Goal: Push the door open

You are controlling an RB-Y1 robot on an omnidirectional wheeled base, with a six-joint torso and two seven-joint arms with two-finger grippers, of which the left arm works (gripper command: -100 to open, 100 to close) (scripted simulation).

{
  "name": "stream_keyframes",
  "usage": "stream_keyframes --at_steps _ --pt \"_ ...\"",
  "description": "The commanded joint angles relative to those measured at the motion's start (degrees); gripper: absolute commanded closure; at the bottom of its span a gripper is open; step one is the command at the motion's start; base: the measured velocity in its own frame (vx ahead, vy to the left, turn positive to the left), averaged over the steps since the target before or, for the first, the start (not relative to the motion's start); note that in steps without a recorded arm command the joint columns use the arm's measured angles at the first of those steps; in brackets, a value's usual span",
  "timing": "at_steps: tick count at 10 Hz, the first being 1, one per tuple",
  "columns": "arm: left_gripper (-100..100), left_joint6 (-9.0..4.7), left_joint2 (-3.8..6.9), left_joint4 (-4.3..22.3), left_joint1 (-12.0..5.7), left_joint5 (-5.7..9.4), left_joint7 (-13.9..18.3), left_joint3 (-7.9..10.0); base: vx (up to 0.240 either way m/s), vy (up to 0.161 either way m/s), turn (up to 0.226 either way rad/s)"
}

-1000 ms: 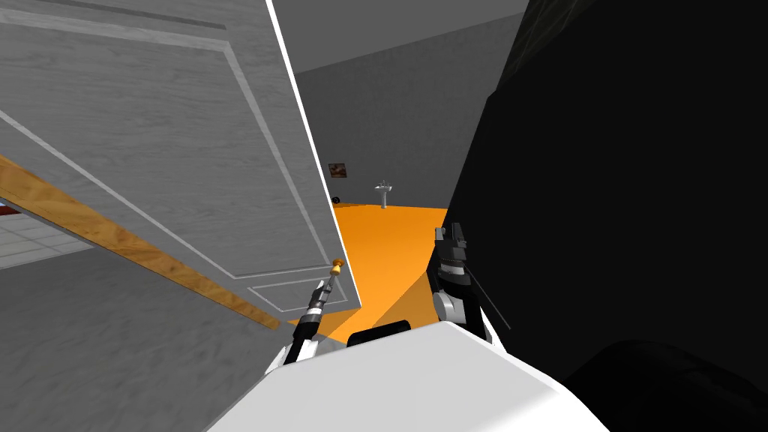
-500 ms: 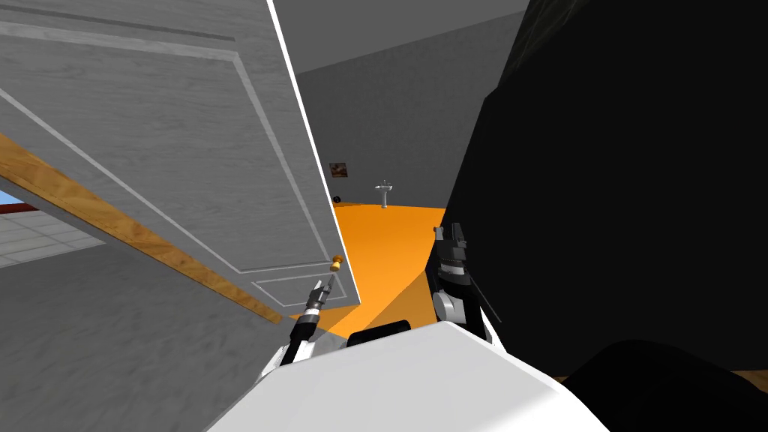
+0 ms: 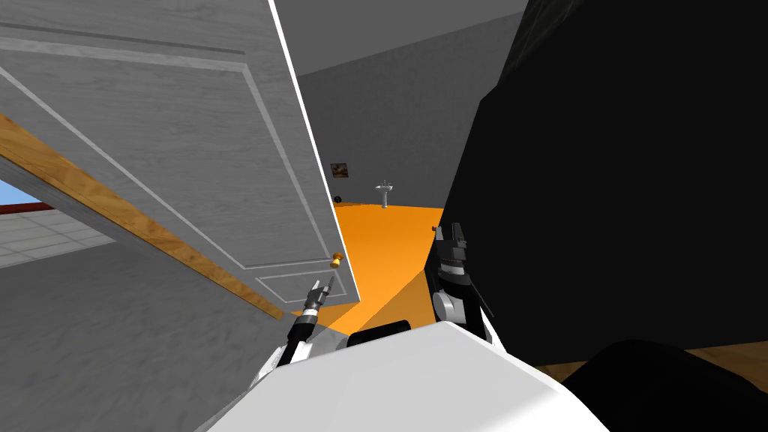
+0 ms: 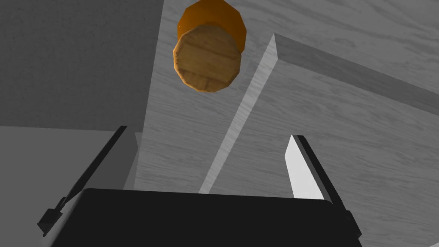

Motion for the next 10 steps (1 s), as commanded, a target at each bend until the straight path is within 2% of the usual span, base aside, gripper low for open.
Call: stream_keyframes --at_steps 1,3,4,7,9,10 --pt "-100 -0.05 0.20 0.3 -0.15 -0.14 -2.0 0.03 -0.044 -0.030 0.009" --pt "-100 -0.07 0.84 0.9 -0.40 -0.57 -5.6 0.08 -0.054 -0.034 0.019" --pt "-100 -0.07 0.84 0.9 -0.40 -0.57 -6.1 0.08 -0.041 -0.028 0.007" --pt "-100 -0.10 1.58 1.6 -0.68 -1.07 -10.6 0.13 -0.045 -0.030 0.015" --pt "-100 -0.12 1.94 2.0 -0.82 -1.32 -12.7 0.16 -0.046 -0.025 0.013" --pt "-100 -0.06 1.80 1.7 -0.71 -1.24 -11.9 0.14 -0.022 -0.009 0.004"
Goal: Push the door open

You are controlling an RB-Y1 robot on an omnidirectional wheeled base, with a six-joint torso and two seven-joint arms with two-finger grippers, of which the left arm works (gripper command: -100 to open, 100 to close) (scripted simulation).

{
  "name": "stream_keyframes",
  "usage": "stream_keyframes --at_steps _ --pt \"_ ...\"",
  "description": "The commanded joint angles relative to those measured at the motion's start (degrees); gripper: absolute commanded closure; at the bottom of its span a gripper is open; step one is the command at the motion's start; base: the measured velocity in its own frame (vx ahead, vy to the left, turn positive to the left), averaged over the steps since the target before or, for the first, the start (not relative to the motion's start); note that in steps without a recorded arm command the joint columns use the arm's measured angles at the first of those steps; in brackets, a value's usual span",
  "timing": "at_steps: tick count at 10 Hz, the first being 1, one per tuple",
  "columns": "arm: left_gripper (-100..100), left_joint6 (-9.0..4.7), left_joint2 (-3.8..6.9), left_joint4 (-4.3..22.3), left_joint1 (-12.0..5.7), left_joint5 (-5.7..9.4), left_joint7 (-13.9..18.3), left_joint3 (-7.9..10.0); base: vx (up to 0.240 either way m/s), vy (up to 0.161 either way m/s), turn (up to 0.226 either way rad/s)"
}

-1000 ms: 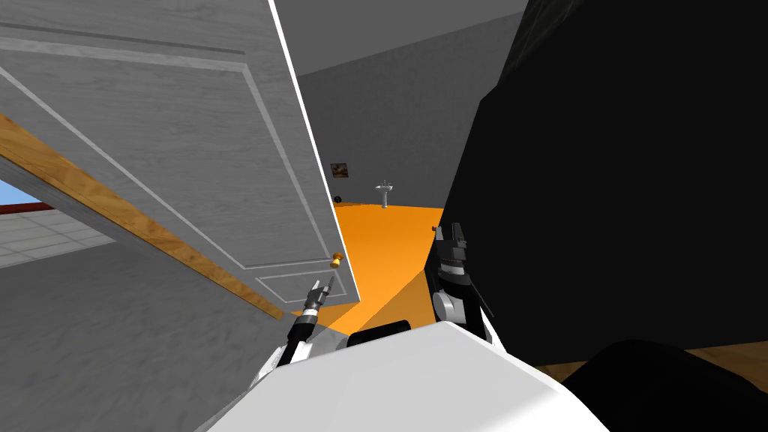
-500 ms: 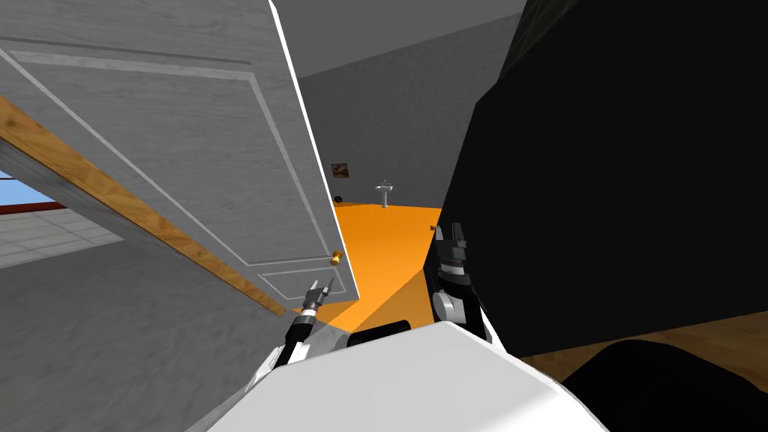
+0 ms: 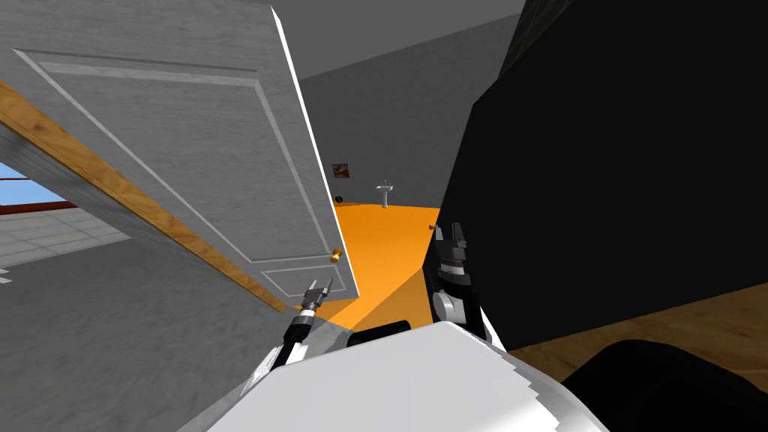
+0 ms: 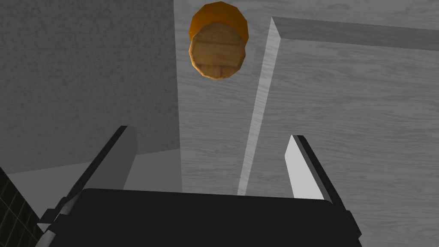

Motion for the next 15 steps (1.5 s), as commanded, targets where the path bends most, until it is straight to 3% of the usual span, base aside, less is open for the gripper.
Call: stream_keyframes --at_steps 1,9,10,15 --pt "-100 0.10 -0.18 0.1 -0.15 0.10 -0.3 0.19 0.105 0.015 -0.028" --pt "-100 0.54 -0.92 0.5 -0.75 0.51 -1.4 0.96 0.194 -0.007 -0.028" --pt "100 0.54 -0.92 0.5 -0.75 0.51 -1.4 0.96 -0.012 0.002 0.017" --pt "100 0.54 -0.92 0.5 -0.75 0.51 -1.4 0.96 -0.018 0.003 -0.002"
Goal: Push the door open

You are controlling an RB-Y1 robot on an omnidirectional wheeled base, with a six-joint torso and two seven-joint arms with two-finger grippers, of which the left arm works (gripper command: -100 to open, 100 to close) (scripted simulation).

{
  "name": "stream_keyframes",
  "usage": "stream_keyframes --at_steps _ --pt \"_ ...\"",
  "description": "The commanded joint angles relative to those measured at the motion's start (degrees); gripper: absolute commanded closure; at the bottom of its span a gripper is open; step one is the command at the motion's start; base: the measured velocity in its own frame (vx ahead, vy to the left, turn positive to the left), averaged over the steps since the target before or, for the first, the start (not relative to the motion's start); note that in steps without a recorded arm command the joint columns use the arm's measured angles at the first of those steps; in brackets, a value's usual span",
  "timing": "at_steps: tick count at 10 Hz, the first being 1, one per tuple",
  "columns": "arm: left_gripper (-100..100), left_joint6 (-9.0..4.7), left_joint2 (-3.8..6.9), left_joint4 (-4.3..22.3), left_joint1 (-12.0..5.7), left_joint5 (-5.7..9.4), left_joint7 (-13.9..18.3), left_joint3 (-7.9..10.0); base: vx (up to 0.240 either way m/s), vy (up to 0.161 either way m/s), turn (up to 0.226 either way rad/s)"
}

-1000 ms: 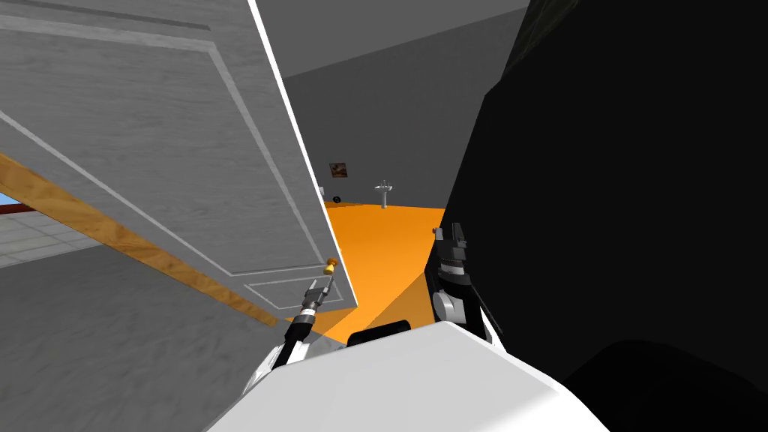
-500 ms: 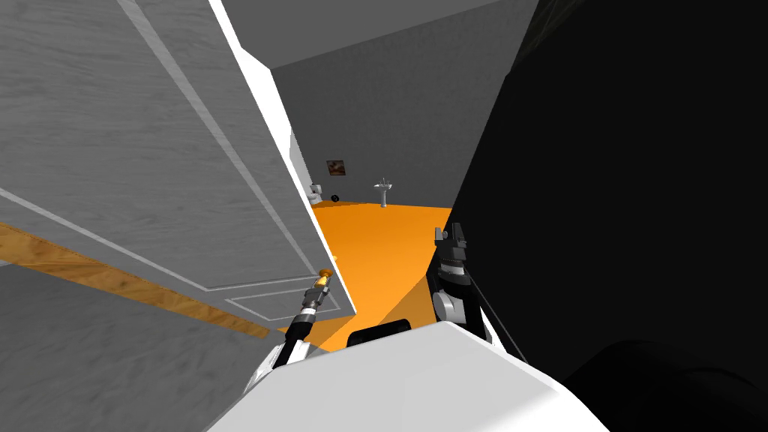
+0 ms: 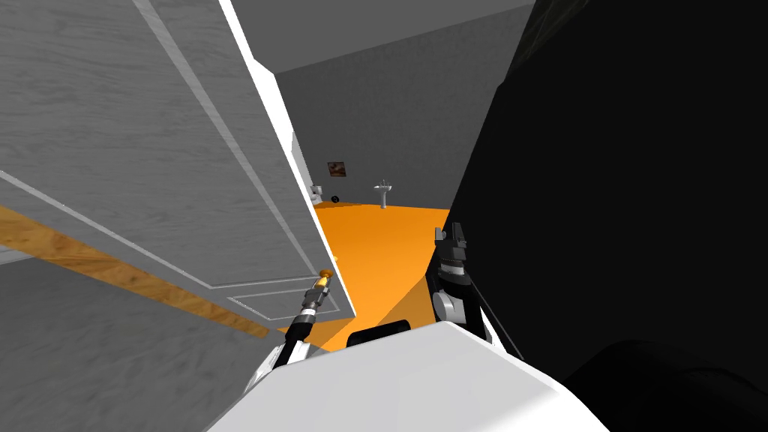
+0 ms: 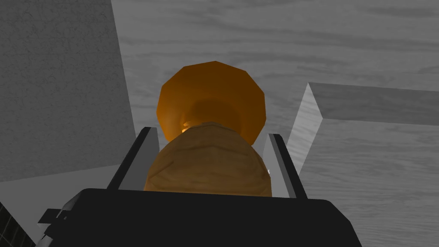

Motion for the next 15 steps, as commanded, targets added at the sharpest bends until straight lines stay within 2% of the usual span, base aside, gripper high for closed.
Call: stream_keyframes --at_steps 1,7,8,10,11,13,14,15 --pt "100 0.01 -0.09 0.0 -0.04 0.70 2.3 -0.09 0.017 0.004 -0.004" --pt "100 0.05 -0.46 -0.1 -0.19 3.45 10.9 -0.43 0.038 0.001 -0.008" --pt "100 0.05 -0.46 -0.1 -0.19 3.45 11.3 -0.43 0.035 0.001 -0.007" --pt "100 0.07 -0.64 -0.2 -0.26 4.84 15.0 -0.60 0.038 0.006 -0.012" --pt "100 0.07 -0.64 -0.2 -0.26 4.84 15.5 -0.60 0.034 0.001 -0.006" --pt "100 0.09 -0.84 -0.3 -0.34 6.34 19.1 -0.79 0.036 0.006 -0.010" --pt "100 0.09 -0.84 -0.3 -0.34 6.34 19.9 -0.79 0.033 0.003 -0.010" --pt "100 0.10 -0.96 -0.3 -0.39 7.22 22.0 -0.90 0.035 -0.001 -0.008"
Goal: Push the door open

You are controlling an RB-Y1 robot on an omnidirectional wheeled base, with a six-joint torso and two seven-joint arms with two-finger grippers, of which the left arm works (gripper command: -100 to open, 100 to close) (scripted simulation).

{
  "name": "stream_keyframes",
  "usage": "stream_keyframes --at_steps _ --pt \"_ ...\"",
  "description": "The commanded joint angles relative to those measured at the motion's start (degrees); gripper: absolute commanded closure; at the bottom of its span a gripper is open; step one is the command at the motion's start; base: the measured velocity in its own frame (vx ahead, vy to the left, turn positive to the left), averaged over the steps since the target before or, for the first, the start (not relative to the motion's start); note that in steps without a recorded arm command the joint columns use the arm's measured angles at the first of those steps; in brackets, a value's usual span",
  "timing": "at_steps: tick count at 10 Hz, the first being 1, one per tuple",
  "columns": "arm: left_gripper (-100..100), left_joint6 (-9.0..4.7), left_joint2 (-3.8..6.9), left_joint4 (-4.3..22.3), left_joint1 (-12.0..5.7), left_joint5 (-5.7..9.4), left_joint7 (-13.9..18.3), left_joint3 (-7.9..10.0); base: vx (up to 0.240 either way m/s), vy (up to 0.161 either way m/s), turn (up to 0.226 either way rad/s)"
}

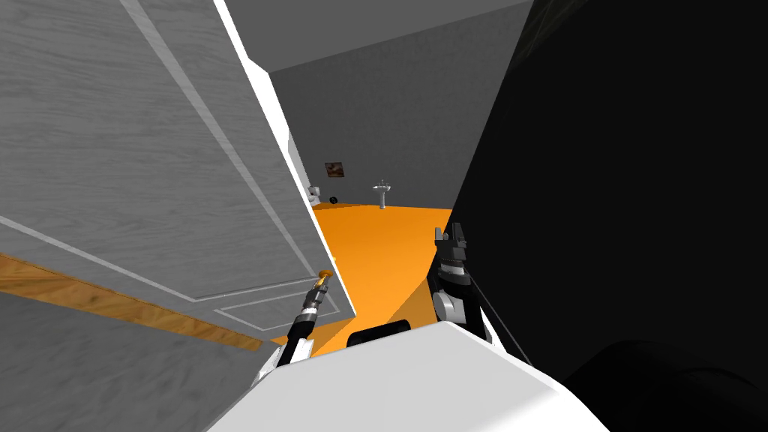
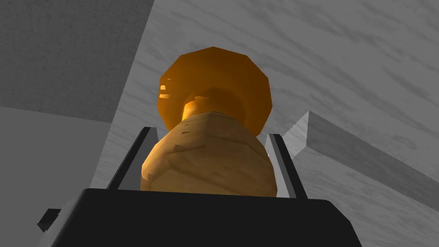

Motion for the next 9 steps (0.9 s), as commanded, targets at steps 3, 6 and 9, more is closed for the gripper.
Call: stream_keyframes --at_steps 3,6,9 --pt "100 0.03 -0.15 -0.5 -0.21 2.31 5.9 -0.09 0.047 0.002 -0.008" --pt "100 0.06 -0.41 -0.5 -0.31 4.27 9.9 -0.33 0.043 0.008 -0.011" --pt "100 0.07 -0.54 -0.6 -0.37 5.28 13.2 -0.46 0.042 0.004 -0.009"
